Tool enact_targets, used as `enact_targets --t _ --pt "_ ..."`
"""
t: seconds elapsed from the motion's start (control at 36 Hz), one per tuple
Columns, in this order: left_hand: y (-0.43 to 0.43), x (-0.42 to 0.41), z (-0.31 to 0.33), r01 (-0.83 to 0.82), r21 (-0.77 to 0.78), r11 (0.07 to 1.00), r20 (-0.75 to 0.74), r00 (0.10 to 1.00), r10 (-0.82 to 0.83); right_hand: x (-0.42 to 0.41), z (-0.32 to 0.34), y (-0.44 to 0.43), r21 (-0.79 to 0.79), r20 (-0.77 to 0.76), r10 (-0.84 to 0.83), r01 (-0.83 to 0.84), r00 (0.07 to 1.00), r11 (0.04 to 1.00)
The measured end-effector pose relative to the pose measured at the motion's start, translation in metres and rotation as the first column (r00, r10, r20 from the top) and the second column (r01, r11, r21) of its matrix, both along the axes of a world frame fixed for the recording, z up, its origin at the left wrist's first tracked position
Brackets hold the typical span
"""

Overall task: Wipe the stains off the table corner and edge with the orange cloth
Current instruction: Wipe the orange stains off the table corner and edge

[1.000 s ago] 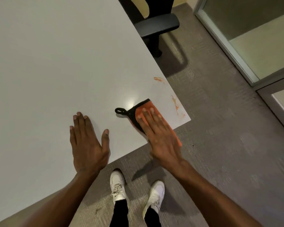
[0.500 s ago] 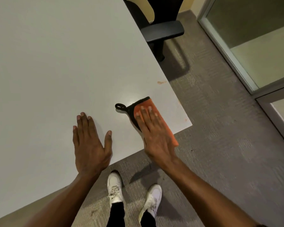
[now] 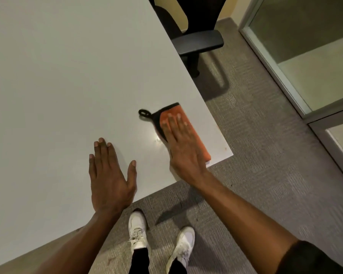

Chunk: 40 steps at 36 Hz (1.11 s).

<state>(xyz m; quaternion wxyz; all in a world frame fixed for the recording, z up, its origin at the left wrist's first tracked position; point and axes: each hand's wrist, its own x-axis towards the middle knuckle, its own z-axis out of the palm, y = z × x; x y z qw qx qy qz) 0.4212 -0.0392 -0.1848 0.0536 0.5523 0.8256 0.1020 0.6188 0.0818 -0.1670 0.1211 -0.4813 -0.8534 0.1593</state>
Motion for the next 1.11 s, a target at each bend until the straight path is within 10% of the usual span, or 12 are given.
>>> enact_targets --t 0.33,0.67,0.92,1.11 --pt "0.000 -0.001 -0.003 -0.004 -0.008 1.000 0.012 1.000 0.004 0.016 0.008 0.090 0.031 0.111 -0.351 0.350 0.930 0.936" --pt "0.001 0.001 0.001 -0.010 -0.008 1.000 0.030 1.000 0.010 -0.008 -0.009 -0.064 0.016 0.071 0.118 -0.119 0.990 0.993" --pt "0.000 0.000 0.001 -0.006 -0.025 1.000 0.034 0.999 0.007 0.013 0.008 0.060 0.016 0.111 -0.312 0.312 0.943 0.950" --pt "0.001 0.000 0.002 0.001 -0.032 0.999 0.026 1.000 0.000 -0.003 0.000 -0.012 0.015 0.024 -0.018 0.018 1.000 1.000"
